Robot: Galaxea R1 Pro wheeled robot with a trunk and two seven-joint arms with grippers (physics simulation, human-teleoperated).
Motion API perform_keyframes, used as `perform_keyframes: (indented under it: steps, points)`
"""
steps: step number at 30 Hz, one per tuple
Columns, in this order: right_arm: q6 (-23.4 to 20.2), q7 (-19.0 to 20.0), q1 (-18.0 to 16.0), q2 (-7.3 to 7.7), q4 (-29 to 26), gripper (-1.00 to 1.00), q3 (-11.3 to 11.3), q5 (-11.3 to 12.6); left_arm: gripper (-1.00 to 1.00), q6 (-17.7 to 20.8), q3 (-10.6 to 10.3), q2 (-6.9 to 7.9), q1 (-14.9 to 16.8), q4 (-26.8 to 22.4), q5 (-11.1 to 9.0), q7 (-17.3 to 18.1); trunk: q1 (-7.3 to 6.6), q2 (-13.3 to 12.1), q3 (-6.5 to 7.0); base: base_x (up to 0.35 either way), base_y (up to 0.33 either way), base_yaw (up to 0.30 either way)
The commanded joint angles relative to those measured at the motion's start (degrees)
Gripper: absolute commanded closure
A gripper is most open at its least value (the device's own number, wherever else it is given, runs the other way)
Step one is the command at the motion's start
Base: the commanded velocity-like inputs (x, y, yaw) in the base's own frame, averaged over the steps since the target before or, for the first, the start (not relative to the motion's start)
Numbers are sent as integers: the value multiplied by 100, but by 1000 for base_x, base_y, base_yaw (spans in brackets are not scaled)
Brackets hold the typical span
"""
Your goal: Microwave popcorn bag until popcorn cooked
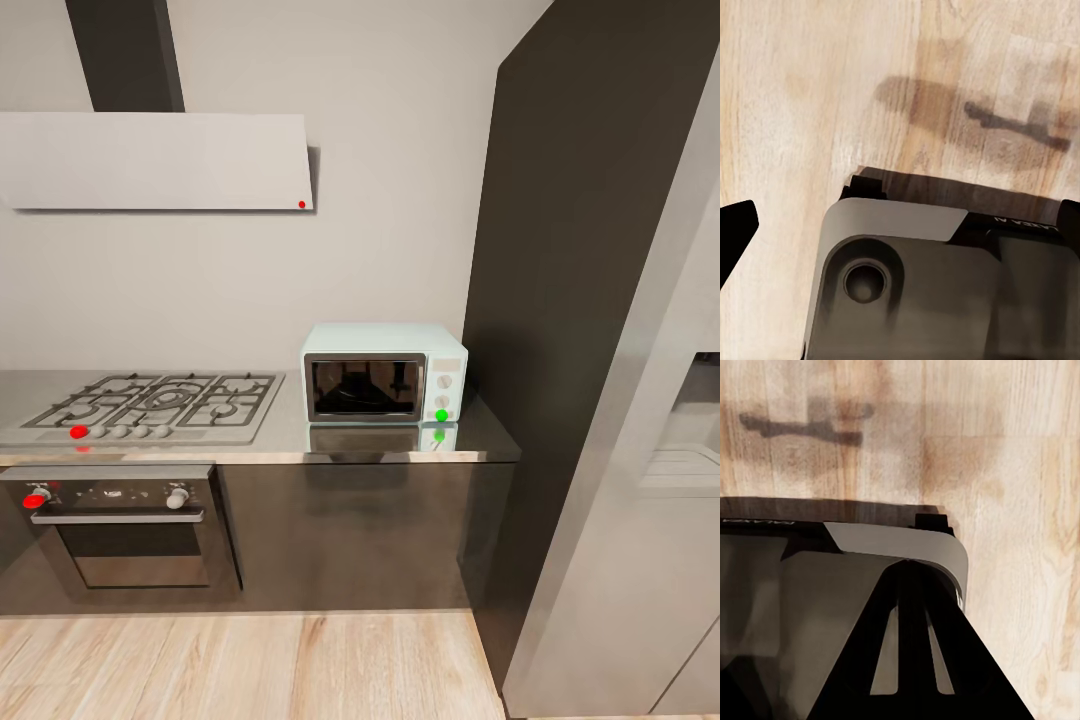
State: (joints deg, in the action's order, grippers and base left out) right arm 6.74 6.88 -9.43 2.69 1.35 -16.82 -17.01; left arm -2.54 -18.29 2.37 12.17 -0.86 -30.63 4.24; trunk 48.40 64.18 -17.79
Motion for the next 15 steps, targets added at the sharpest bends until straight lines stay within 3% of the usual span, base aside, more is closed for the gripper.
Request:
perform_keyframes:
  steps: [1, 15]
  points:
    - [29, 12, -6, 3, 13, 100, -49, -47, -100, -19, -48, 1, 4, 7, -60, 24, 0, 4, -7, 0, 0, 0]
    - [29, 13, -6, 3, 14, 100, -49, -48, -100, -19, -45, 1, 6, 7, -57, 24, 0, 4, -7, 0, 0, 0]
